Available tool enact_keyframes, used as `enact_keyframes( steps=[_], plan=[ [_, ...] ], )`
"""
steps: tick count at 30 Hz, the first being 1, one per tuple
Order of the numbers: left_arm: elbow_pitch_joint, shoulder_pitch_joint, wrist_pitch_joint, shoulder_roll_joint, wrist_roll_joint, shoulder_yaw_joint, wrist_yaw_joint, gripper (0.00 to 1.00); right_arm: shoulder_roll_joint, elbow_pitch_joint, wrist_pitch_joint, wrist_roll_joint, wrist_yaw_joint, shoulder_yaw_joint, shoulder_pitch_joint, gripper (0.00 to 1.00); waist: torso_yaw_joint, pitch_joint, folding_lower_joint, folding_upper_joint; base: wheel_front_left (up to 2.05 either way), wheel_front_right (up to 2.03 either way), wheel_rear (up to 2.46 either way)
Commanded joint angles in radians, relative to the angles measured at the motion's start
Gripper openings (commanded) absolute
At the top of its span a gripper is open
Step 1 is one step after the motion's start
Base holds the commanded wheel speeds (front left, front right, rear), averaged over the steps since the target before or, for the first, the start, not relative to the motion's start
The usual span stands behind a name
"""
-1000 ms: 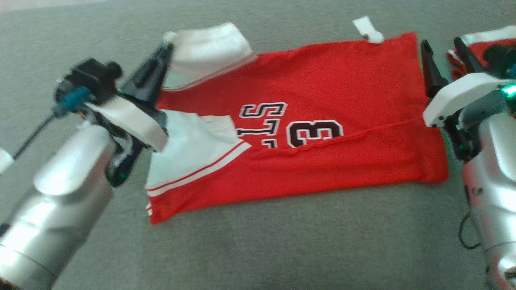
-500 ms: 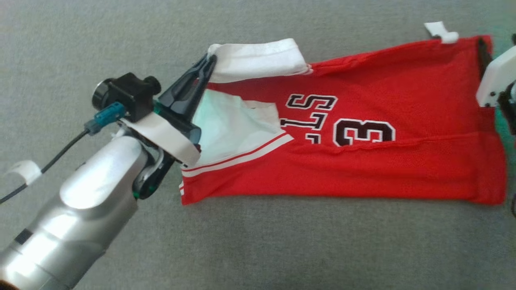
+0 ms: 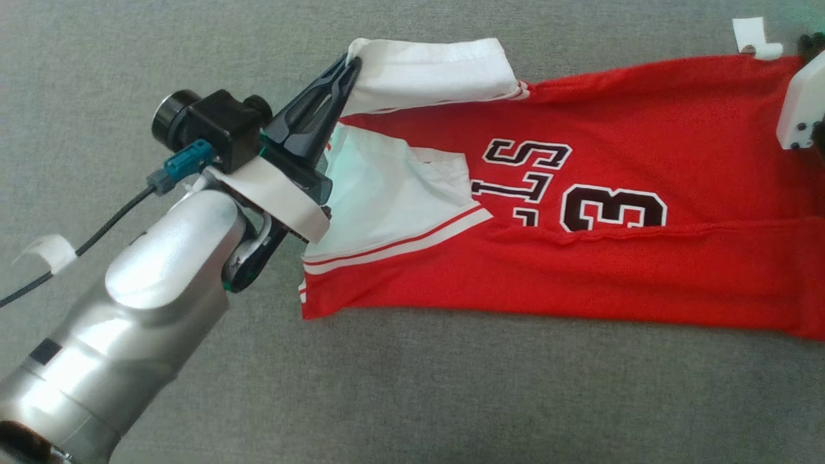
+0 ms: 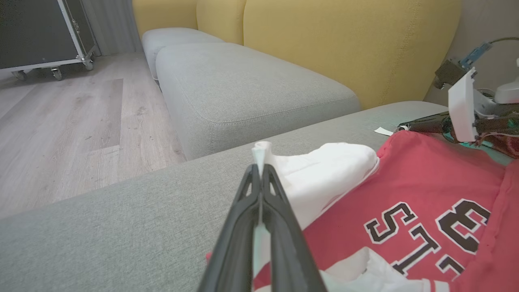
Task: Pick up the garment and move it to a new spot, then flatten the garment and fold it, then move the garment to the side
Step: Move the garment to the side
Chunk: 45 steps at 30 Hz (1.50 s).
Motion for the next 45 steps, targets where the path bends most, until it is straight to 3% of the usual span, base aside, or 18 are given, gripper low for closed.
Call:
enact_keyframes(
  steps=[1, 15, 29, 39, 45],
  plan=[
    [-0.01, -0.044, -0.009, 0.026, 0.003, 0.033, 0.004, 0.0, 0.0, 0.004, -0.009, 0.005, -0.001, 0.015, 0.008, 0.0, -0.005, -0.002, -0.0001, 0.0, 0.0, 0.0, 0.0],
    [0.163, -0.137, -0.051, 0.047, 0.007, 0.122, 0.05, 0.0, 0.095, -0.029, -0.191, 0.175, -0.001, -0.019, -0.108, 0.0, -0.1, -0.025, -0.0001, 0.0, 0.0, 0.0, 0.0],
    [0.342, -0.377, -0.066, 0.012, 0.148, 0.258, 0.033, 0.0, 0.139, -0.053, -0.291, 0.298, -0.001, 0.037, -0.25, 0.0, -0.15, 0.028, -0.0001, 0.0, 0.0, 0.0, 0.0],
    [0.33, -0.282, -0.067, -0.031, 0.196, 0.325, -0.029, 0.0, 0.112, -0.026, -0.313, 0.361, -0.001, 0.086, -0.2, 0.0, -0.122, -0.007, -0.0001, 0.0, 0.0, 0.0, 0.0],
    [0.304, -0.155, -0.067, -0.025, 0.171, 0.266, -0.05, 0.0, 0.068, -0.044, -0.266, 0.431, -0.001, 0.154, -0.101, 0.0, -0.1, -0.071, -0.0001, 0.0, 0.0, 0.0, 0.0]
  ],
)
